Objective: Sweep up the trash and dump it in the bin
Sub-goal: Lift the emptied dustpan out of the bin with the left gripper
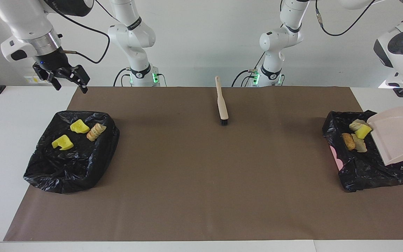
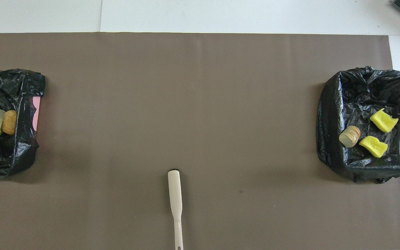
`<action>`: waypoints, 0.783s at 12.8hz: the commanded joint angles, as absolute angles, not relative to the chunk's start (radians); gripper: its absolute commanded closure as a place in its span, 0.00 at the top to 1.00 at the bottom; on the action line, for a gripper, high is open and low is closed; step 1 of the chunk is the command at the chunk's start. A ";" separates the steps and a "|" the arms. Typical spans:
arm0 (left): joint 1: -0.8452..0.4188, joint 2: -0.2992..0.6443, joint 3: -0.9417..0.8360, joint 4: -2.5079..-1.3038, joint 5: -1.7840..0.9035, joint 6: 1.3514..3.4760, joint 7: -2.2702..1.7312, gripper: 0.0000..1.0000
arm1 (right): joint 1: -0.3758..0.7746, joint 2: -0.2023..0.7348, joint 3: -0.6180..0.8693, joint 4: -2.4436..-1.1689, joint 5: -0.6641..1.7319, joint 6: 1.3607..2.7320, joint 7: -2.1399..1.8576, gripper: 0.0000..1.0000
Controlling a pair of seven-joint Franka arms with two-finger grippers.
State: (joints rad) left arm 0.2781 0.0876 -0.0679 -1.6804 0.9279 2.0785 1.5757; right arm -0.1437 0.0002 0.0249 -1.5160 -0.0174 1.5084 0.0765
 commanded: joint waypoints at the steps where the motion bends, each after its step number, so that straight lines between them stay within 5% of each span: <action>1: 0.213 0.091 -0.057 -1.623 0.928 1.993 1.571 0.00 | -0.136 0.006 0.018 -1.503 0.003 1.486 0.066 1.00; 10: 0.112 0.063 -0.060 -1.585 0.661 1.720 1.364 0.00 | -0.127 0.000 0.031 -1.505 0.014 1.451 0.046 1.00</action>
